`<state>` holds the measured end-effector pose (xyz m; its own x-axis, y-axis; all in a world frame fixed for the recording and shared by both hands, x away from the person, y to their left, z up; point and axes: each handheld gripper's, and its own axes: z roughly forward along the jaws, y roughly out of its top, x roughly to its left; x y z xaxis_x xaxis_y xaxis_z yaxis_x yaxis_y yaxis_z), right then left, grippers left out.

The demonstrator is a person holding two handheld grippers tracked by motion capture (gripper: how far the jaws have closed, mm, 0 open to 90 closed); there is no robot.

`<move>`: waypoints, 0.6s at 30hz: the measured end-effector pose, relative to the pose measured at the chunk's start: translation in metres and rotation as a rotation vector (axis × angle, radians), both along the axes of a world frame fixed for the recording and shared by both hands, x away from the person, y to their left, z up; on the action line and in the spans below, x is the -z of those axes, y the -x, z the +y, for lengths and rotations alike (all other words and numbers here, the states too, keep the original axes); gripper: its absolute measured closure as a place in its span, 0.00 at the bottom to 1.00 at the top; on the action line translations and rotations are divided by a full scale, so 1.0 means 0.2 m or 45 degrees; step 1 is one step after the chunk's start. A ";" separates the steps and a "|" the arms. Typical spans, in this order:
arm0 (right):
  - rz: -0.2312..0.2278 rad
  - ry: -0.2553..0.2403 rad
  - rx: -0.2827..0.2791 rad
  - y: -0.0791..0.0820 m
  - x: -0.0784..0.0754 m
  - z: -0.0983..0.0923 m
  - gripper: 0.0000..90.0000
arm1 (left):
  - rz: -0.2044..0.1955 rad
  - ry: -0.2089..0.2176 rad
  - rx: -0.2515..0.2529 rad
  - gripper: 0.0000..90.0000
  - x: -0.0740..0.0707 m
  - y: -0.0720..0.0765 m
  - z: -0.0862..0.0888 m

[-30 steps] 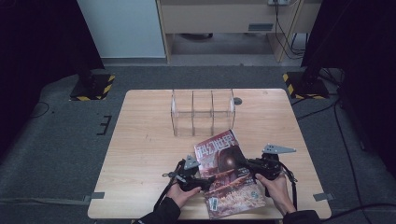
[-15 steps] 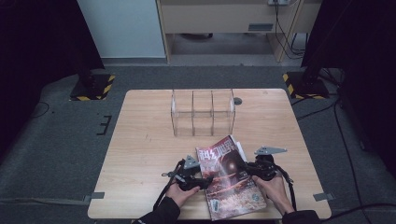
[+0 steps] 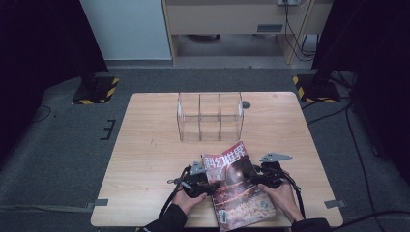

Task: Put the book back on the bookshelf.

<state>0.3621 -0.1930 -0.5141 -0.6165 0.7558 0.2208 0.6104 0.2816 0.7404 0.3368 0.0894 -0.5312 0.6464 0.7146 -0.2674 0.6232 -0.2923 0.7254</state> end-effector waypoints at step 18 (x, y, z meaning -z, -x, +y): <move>0.063 0.118 0.044 0.00 0.05 -0.01 0.50 | 0.040 0.040 0.010 0.56 -0.01 -0.01 0.00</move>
<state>0.3624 -0.1944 -0.5237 -0.5797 0.7950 0.1784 0.6560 0.3255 0.6810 0.3383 0.0901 -0.5295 0.6425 0.7007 -0.3101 0.6439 -0.2743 0.7142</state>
